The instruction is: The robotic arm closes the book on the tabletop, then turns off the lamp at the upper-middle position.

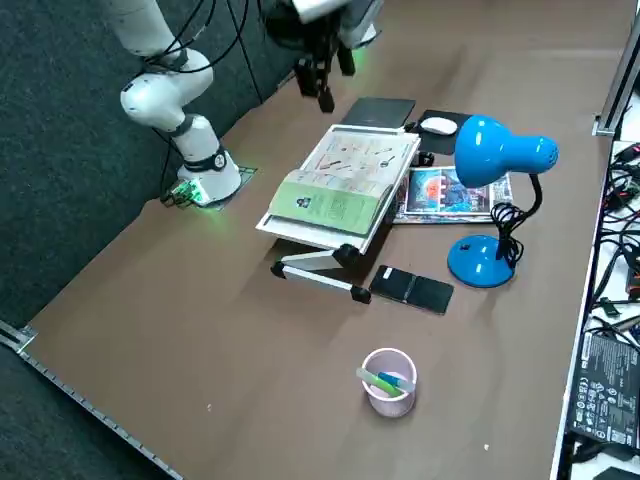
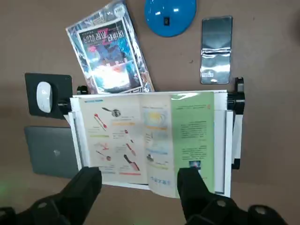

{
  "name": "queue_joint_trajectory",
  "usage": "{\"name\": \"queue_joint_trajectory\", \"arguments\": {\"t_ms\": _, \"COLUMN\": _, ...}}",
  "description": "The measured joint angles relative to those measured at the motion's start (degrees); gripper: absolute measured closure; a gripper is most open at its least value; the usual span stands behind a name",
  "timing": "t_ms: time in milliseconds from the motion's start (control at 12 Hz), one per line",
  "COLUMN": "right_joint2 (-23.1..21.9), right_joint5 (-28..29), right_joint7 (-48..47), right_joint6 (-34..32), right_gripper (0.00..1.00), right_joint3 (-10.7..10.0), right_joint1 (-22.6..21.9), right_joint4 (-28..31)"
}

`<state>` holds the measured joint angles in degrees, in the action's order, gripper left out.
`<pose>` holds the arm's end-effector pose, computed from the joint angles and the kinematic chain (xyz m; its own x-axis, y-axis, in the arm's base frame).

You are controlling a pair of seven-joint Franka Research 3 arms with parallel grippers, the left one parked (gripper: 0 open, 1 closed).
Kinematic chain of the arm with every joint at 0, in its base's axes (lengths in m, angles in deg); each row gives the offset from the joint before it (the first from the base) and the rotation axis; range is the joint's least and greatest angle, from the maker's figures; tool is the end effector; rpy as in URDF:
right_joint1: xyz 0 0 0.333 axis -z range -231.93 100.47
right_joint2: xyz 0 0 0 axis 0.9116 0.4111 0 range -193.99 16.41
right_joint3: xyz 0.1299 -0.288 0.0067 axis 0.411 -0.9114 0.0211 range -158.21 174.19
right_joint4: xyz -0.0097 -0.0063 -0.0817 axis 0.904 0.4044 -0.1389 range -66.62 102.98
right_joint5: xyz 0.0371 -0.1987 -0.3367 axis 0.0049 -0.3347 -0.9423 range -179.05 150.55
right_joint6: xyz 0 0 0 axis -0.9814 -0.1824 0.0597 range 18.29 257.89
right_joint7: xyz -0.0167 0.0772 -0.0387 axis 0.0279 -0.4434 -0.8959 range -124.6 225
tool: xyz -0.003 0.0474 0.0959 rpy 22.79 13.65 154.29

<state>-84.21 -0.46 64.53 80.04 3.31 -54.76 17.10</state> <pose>0.5560 -0.1263 0.5750 0.9969 -0.0171 -0.0767 -0.0364 -0.9654 -0.2582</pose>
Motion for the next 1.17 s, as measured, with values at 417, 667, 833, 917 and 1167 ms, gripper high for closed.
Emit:
{"name": "queue_joint_trajectory", "arguments": {"t_ms": 417, "right_joint2": 5.89, "right_joint5": 5.65, "right_joint7": 14.09, "right_joint6": 0.06, "right_gripper": 0.00, "right_joint3": -0.13, "right_joint1": 8.65, "right_joint4": 2.51}}
{"name": "queue_joint_trajectory", "arguments": {"t_ms": 667, "right_joint2": 8.18, "right_joint5": 7.78, "right_joint7": 20.22, "right_joint6": 2.48, "right_gripper": 0.00, "right_joint3": -0.15, "right_joint1": 12.21, "right_joint4": 6.29}}
{"name": "queue_joint_trajectory", "arguments": {"t_ms": 833, "right_joint2": 8.62, "right_joint5": 9.59, "right_joint7": 23.02, "right_joint6": 5.22, "right_gripper": 0.01, "right_joint3": -0.15, "right_joint1": 13.44, "right_joint4": 9.65}}
{"name": "queue_joint_trajectory", "arguments": {"t_ms": 917, "right_joint2": 9.20, "right_joint5": 12.39, "right_joint7": 25.10, "right_joint6": 6.54, "right_gripper": 0.07, "right_joint3": -0.15, "right_joint1": 14.23, "right_joint4": 11.91}}
{"name": "queue_joint_trajectory", "arguments": {"t_ms": 1167, "right_joint2": 12.04, "right_joint5": 17.48, "right_joint7": 29.42, "right_joint6": 7.02, "right_gripper": 0.15, "right_joint3": -0.14, "right_joint1": 15.25, "right_joint4": 13.21}}
